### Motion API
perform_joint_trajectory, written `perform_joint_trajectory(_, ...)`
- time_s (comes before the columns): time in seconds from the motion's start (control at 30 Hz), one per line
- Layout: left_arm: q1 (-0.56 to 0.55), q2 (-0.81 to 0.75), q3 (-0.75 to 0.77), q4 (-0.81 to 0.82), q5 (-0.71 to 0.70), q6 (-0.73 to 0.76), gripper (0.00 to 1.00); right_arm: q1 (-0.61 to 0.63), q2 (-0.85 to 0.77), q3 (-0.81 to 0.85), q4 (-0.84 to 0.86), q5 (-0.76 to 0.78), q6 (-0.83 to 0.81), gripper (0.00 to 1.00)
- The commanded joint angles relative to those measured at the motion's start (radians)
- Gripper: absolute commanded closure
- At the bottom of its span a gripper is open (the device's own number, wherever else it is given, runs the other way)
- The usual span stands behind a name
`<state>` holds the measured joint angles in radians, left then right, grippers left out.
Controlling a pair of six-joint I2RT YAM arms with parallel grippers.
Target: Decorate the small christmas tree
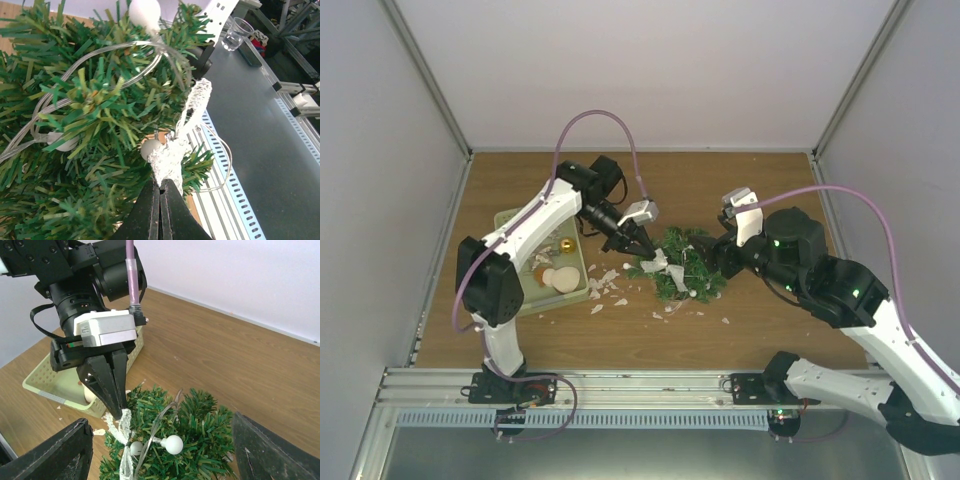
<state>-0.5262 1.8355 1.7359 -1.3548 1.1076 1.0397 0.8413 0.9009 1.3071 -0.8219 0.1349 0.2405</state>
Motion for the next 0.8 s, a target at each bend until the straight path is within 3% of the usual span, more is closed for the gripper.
perform_joint_trajectory(0.0, 0.002, 0.027, 0.048, -0.003, -0.014, 0.015, 1.00, -0.004, -0.017, 0.009, 0.002, 0.026, -0.011, 0.24)
perform_joint_trajectory(0.37, 0.000, 0.045, 0.182, -0.003, -0.079, -0.012, 0.97, -0.004, -0.021, 0.000, 0.003, 0.031, -0.017, 0.23)
perform_joint_trajectory(0.67, -0.015, 0.054, 0.141, -0.004, -0.088, -0.016, 0.95, -0.003, -0.034, 0.001, -0.007, 0.036, -0.018, 0.23)
perform_joint_trajectory(0.77, -0.020, 0.050, 0.139, -0.003, -0.098, -0.021, 0.88, -0.004, -0.036, 0.000, -0.006, 0.036, -0.017, 0.23)
